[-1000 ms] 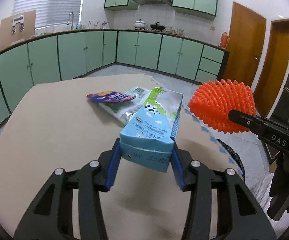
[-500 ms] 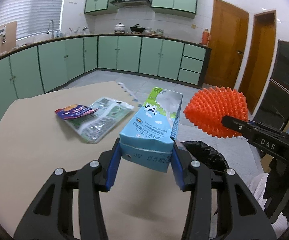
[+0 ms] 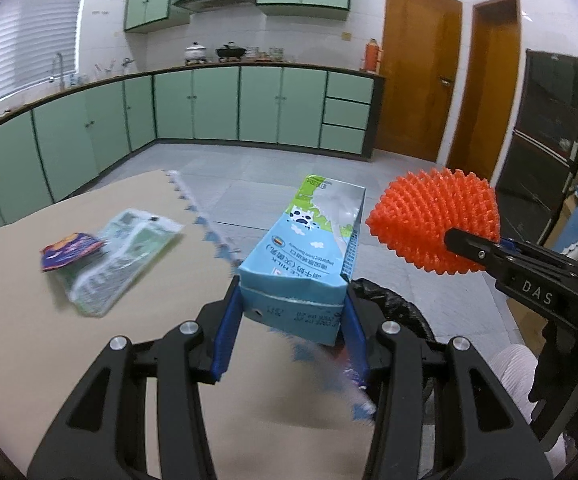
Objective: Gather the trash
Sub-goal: 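Carry the milk carton and orange ball over the black bin with both grippers, then open both grippers over the black bin to drop carton and ball, then move both grippers back from the bin to the table, then grasp the clear-green packet with the left gripper, then grasp the blue snack bag with the right gripper while the left gripper holds the packet, then carry the packet and snack bag over the black bin with both grippers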
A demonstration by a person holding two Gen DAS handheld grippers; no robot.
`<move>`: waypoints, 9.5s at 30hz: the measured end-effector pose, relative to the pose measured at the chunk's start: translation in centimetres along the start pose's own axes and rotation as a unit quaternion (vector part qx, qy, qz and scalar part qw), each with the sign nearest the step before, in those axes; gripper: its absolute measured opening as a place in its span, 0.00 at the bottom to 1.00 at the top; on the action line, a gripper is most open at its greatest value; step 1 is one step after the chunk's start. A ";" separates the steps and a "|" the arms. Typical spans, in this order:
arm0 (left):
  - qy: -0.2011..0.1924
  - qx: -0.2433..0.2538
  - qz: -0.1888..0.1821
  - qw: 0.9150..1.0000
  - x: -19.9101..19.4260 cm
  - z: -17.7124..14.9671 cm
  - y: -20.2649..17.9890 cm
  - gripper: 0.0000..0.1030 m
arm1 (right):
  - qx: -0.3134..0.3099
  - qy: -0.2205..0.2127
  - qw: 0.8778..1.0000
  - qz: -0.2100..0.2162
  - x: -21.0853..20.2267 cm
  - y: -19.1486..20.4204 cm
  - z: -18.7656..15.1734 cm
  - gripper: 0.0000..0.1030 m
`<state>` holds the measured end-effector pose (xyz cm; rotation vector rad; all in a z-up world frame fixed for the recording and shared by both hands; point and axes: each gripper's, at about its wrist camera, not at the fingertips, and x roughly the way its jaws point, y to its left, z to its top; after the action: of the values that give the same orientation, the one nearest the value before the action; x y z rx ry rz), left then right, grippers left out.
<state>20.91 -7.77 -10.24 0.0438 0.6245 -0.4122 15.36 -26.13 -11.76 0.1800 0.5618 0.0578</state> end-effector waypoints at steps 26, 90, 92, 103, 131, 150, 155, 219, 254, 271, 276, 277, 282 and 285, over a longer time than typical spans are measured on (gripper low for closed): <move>0.077 0.020 -0.037 0.996 11.4 0.6 -5.5 0.47 | 0.068 0.073 0.993 -0.069 5.8 -8.2 -2.8 0.31; -0.009 -0.147 0.193 0.970 -0.4 0.0 24.4 0.73 | -0.077 0.134 0.984 0.088 24.1 19.8 3.2 0.80; -0.004 -0.146 0.188 0.971 0.3 0.1 24.3 0.73 | -0.076 0.158 0.981 0.085 25.3 20.0 2.9 0.80; 0.022 -0.166 0.170 0.971 3.3 0.8 25.0 0.73 | -0.086 0.165 0.977 0.104 25.2 20.6 2.4 0.09; 0.037 -0.195 0.163 0.967 0.4 -1.8 26.4 0.00 | -0.091 0.147 0.978 0.117 21.8 19.6 1.4 0.03; 0.055 -0.188 0.184 0.963 5.5 0.8 27.7 0.49 | -0.094 0.160 0.976 0.116 22.3 19.3 0.9 0.03; 0.039 -0.216 0.192 0.957 4.7 0.2 29.0 0.10 | -0.086 0.160 0.977 0.114 22.2 19.1 1.0 0.03; -0.076 -0.360 0.373 0.852 -5.3 -3.1 39.4 0.02 | -0.152 0.182 0.959 0.152 30.3 31.6 3.8 0.46; -0.062 -0.248 0.286 0.924 -6.8 0.8 29.7 0.01 | -0.156 0.070 0.977 0.127 15.8 24.7 6.7 0.02; -0.115 -0.148 0.166 0.968 -6.4 6.1 15.0 0.01 | -0.123 0.005 0.990 0.072 4.7 15.1 8.5 0.02; -0.108 -0.119 0.130 0.978 -4.3 6.3 10.0 0.01 | -0.102 -0.002 0.994 0.033 2.3 10.6 8.0 0.02; -0.107 -0.114 0.124 0.980 -3.8 6.3 9.1 0.01 | -0.098 -0.002 0.995 0.026 2.0 9.8 7.9 0.02; -0.095 -0.085 0.090 0.988 -0.8 6.4 4.0 0.01 | -0.072 0.004 0.997 -0.015 0.6 5.1 6.6 0.02; -0.083 -0.071 0.072 0.991 1.4 5.9 1.2 0.01 | -0.053 0.012 0.998 -0.036 0.4 2.2 5.5 0.02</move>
<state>25.74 -8.19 -6.33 -0.0794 0.4818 -0.2274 18.60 -24.75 -6.98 0.0558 0.5880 0.0203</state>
